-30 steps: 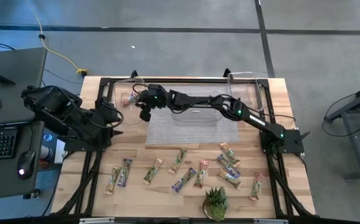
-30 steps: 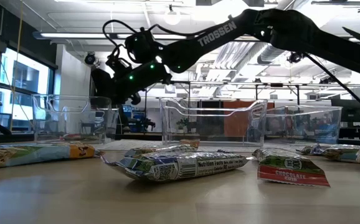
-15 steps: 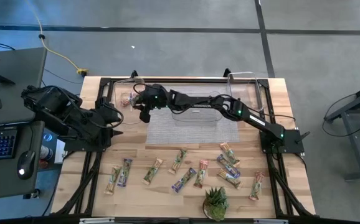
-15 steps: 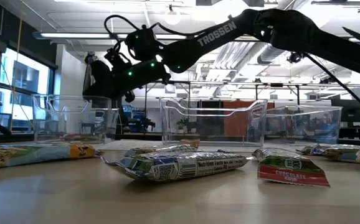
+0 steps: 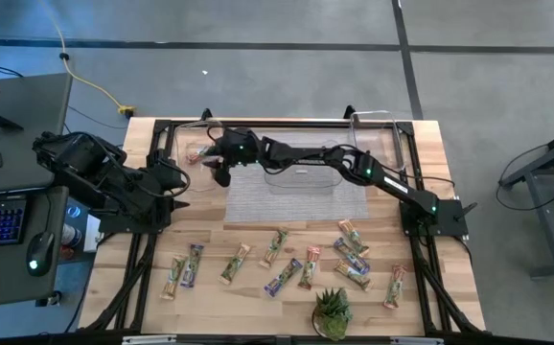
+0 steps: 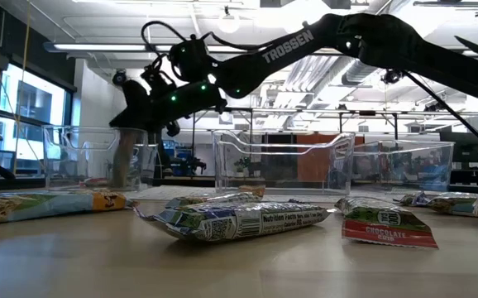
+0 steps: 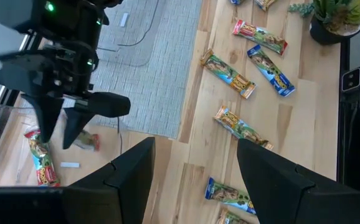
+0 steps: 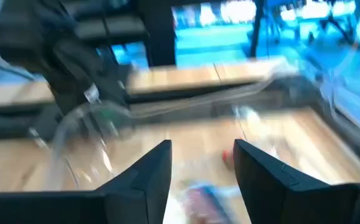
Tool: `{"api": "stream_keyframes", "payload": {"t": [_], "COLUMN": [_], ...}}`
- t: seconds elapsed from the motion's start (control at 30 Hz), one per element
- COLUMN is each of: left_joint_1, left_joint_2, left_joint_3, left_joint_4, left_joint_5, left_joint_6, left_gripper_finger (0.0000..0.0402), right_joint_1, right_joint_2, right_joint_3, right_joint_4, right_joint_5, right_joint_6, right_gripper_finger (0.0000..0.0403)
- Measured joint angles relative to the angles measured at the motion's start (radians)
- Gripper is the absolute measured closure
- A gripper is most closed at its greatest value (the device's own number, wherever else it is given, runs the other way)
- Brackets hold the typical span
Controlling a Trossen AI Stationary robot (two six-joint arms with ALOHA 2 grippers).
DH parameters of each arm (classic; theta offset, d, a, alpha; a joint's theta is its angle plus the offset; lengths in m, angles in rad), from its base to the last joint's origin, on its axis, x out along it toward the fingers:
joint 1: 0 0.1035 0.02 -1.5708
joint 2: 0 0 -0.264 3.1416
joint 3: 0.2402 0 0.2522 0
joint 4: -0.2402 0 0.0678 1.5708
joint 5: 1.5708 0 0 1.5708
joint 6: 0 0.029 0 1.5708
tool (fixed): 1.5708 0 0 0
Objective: Pick and place Granola Bars by type
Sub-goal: Put the red granola bar into the left transparent bin
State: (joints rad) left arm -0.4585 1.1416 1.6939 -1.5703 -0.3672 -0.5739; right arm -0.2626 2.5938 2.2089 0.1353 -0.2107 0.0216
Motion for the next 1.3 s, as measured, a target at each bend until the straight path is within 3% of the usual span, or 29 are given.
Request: {"api": "stream_keyframes", "payload": {"t": [0.27, 0.5, 0.7, 0.87, 1.0, 1.23, 1.3], "left_joint_1": [0.0, 0.0, 0.0, 0.0, 0.0, 0.0, 0.0], "left_joint_2": [0.0, 0.0, 0.0, 0.0, 0.002, 0.013, 0.02], "left_joint_3": [0.0, 0.0, 0.0, 0.0, 0.0, 0.0, 0.0], "left_joint_4": [0.0, 0.001, 0.001, 0.003, 0.006, 0.041, 0.058], "left_joint_5": [0.0, 0.0, 0.0, -0.009, -0.013, -0.011, -0.008], "left_joint_6": [0.0, 0.0, 0.0, 0.037, 0.047, 0.046, 0.046], "left_gripper_finger": [0.0181, 0.0181, 0.0181, 0.0181, 0.0181, 0.0181, 0.0181], "right_joint_1": [0.01, 0.039, 0.127, 0.249, 0.35, 0.511, 0.559], "right_joint_2": [-0.023, -0.151, -0.37, -0.558, -0.678, -0.767, -0.768], "right_joint_3": [0.0, 0.003, 0.004, 0.006, 0.006, 0.002, -0.006], "right_joint_4": [0.014, -0.017, -0.313, -0.751, -1.088, -1.638, -1.716], "right_joint_5": [-0.018, -0.043, -0.074, 0.153, 0.318, 0.355, 0.372], "right_joint_6": [-0.019, -0.152, -0.33, -0.415, -0.243, 0.301, 0.446], "right_gripper_finger": [0.0247, 0.0247, 0.0251, 0.025, 0.0249, 0.0249, 0.0249]}}
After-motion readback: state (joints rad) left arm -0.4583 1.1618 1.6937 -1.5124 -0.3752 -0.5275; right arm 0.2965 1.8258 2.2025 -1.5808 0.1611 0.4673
